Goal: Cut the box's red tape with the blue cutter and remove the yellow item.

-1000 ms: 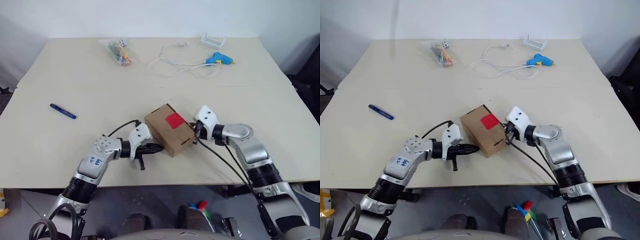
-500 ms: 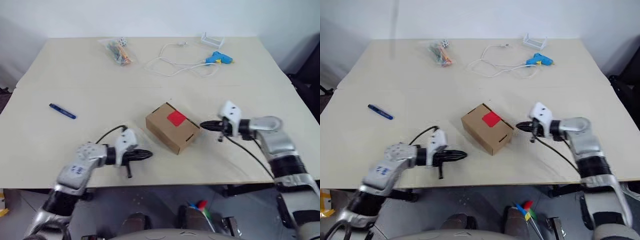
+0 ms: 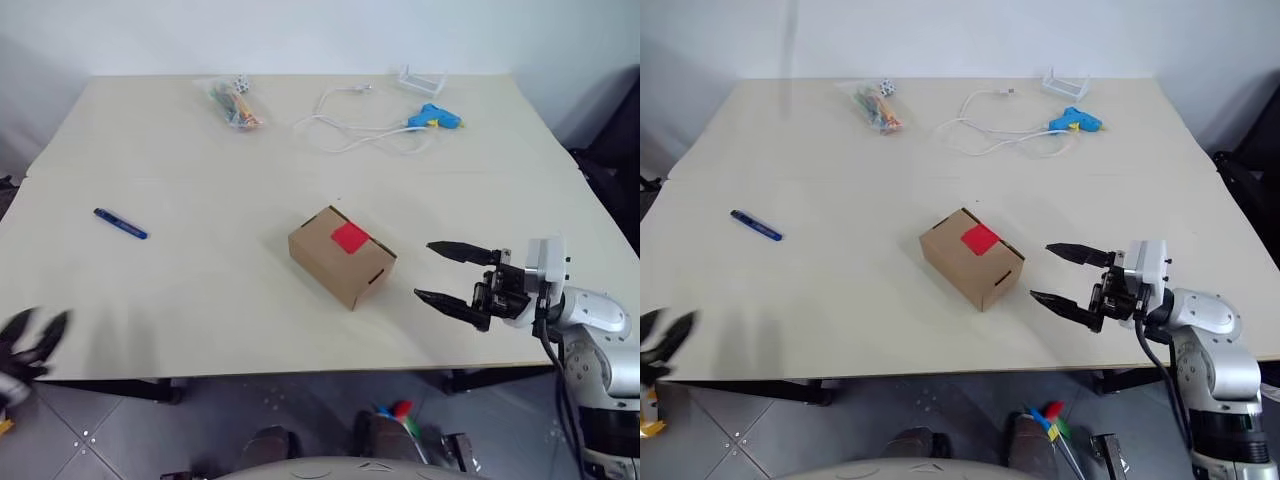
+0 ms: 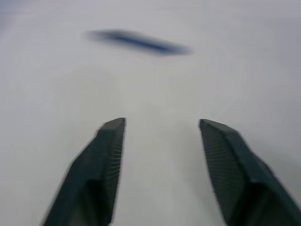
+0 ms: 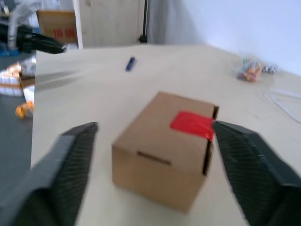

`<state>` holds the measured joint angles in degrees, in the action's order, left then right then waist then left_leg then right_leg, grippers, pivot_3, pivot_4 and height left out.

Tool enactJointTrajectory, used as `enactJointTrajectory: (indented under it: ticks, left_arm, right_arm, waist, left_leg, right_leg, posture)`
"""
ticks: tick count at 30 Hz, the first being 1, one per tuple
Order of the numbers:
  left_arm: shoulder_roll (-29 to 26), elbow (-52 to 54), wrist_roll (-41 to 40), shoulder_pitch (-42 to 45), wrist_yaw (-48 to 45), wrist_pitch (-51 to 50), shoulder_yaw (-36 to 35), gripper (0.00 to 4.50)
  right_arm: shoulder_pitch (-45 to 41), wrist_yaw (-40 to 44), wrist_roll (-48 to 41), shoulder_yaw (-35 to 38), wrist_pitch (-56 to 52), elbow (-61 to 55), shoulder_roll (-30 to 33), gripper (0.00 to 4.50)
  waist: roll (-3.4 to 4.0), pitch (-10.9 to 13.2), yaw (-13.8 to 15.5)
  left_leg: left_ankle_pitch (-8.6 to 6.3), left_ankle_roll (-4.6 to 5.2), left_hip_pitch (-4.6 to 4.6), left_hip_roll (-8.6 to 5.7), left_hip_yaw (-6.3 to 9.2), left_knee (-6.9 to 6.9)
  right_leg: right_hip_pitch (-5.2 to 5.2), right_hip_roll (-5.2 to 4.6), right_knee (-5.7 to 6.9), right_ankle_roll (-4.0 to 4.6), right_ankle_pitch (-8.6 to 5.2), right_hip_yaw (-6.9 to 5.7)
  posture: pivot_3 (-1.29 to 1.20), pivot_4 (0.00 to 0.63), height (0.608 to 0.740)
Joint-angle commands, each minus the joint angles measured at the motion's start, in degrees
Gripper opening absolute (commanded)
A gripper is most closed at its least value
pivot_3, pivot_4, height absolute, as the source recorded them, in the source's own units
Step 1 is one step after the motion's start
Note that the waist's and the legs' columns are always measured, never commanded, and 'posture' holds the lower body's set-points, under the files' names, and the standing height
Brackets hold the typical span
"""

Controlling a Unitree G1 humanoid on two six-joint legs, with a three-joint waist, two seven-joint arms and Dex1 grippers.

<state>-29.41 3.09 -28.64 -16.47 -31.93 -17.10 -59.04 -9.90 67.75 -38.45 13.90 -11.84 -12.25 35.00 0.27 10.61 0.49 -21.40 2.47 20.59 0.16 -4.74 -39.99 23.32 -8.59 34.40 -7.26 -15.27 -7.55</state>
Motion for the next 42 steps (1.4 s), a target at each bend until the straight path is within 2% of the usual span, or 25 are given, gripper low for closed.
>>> enactJointTrajectory:
  ticks: [1,3,6,11,13,17,20,29,34,38,42]
  left_arm:
    - [2.6,3.6,-2.6,-1.0,4.3,0.9,-2.3,4.10]
    - [5.1,7.8,-2.7,-1.5,6.6,-0.1,0.1,4.47]
    - [7.7,13.5,-3.1,0.3,11.4,-2.9,4.7,4.47]
    - [10.3,19.3,0.0,13.0,27.8,-14.4,16.9,4.47]
    - [11.4,19.6,1.7,17.3,33.1,-17.5,19.9,4.47]
    - [18.1,11.3,6.6,35.3,48.0,-20.1,26.4,4.47]
    - [21.2,3.7,10.6,44.3,55.6,-19.8,28.2,4.47]
    - [20.9,-13.7,19.7,58.3,68.6,-15.6,30.3,4.47]
    - [21.6,-21.5,20.3,64.8,71.1,-13.5,30.5,4.47]
    - [20.1,-28.9,20.7,68.1,71.5,-11.0,30.1,4.47]
    - [18.7,-34.0,22.1,70.9,76.5,-9.2,29.8,4.47]
  right_arm:
    - [-0.8,0.6,-1.5,0.9,1.9,-2.1,0.0,4.50]
    - [-1.6,1.8,-0.2,0.8,3.8,-0.7,0.7,4.50]
    - [-2.4,2.0,-0.2,1.6,4.4,0.6,1.2,4.50]
    - [-2.8,0.8,-0.7,2.3,5.1,-0.3,1.2,4.50]
    - [-2.9,0.3,-1.2,2.3,4.6,-0.9,1.2,4.50]
    - [-3.9,-3.1,-5.2,1.6,0.4,-5.6,0.8,4.50]
    - [-4.2,-5.7,-7.0,1.1,-1.9,-9.1,0.6,4.50]
    - [-1.2,-9.3,-7.9,1.0,-4.1,-13.3,0.5,4.50]
    - [-0.3,-10.7,-8.1,0.6,-4.3,-14.6,0.0,4.50]
    - [-0.5,-11.5,-8.4,0.3,-4.6,-15.2,-0.1,4.50]
    - [-0.4,-12.1,-8.7,0.1,-4.9,-15.5,-0.1,4.50]
  waist:
    - [0.00,0.0,0.9]
    - [-0.03,0.0,1.1]
    - [-0.15,-0.1,1.1]
    - [-0.15,-0.1,1.0]
    - [-0.16,-0.1,0.9]
    - [-0.20,-0.1,1.0]
    - [-0.26,-0.1,1.1]
    - [-0.40,-0.1,1.3]
    - [-0.42,-0.1,2.1]
    - [-0.43,-0.1,2.3]
    - [-0.43,-0.1,2.3]
  left_leg:
    - [-0.05,0.06,-0.02,-0.07,0.01,-0.06]
    - [-0.24,-0.16,-0.02,-0.10,0.01,-0.06]
    - [-0.29,-0.11,-0.03,-0.20,0.01,-0.06]
    - [-0.19,0.02,-0.04,-0.20,0.08,-0.06]
    - [-0.12,0.12,-0.09,-0.19,0.07,-0.06]
    - [-0.11,0.15,-0.18,-0.16,-0.09,-0.06]
    - [-0.08,0.17,-0.18,-0.19,-0.11,-0.08]
    - [-0.12,0.21,-0.11,-0.18,-0.23,0.02]
    - [-0.08,0.29,-0.04,-0.23,-0.23,-0.05]
    - [-0.07,0.30,-0.05,-0.26,-0.24,-0.05]
    - [-0.07,0.30,-0.05,-0.26,-0.22,-0.02]
  right_leg:
    - [0.00,-0.09,-0.13,-0.01,0.00,0.13]
    - [-0.18,-0.39,-0.48,0.00,0.01,0.31]
    - [-0.21,-0.53,-0.49,-0.03,0.03,0.30]
    - [-0.20,-0.43,-0.28,-0.07,0.06,0.17]
    - [-0.29,-0.04,-0.12,-0.11,0.08,0.15]
    - [-0.32,0.12,-0.11,-0.22,0.13,-0.08]
    - [-0.32,0.14,-0.11,-0.27,0.16,-0.11]
    - [-0.32,0.26,-0.43,-0.48,0.27,-0.19]
    - [-0.37,0.25,-0.58,-0.60,0.34,-0.12]
    - [-0.38,0.24,-0.57,-0.63,0.36,-0.10]
    - [-0.38,0.25,-0.57,-0.63,0.36,-0.15]
  posture:
    - [0.00,0.150,0.740]
    - [0.00,0.150,0.740]
    - [0.00,0.150,0.740]
    - [0.00,0.150,0.740]
    - [0.00,0.150,0.740]
    - [0.00,0.150,0.740]
    - [0.00,0.150,0.740]
    - [0.00,0.150,0.740]
    - [0.00,0.150,0.740]
    - [0.00,0.150,0.740]
    - [0.00,0.150,0.740]
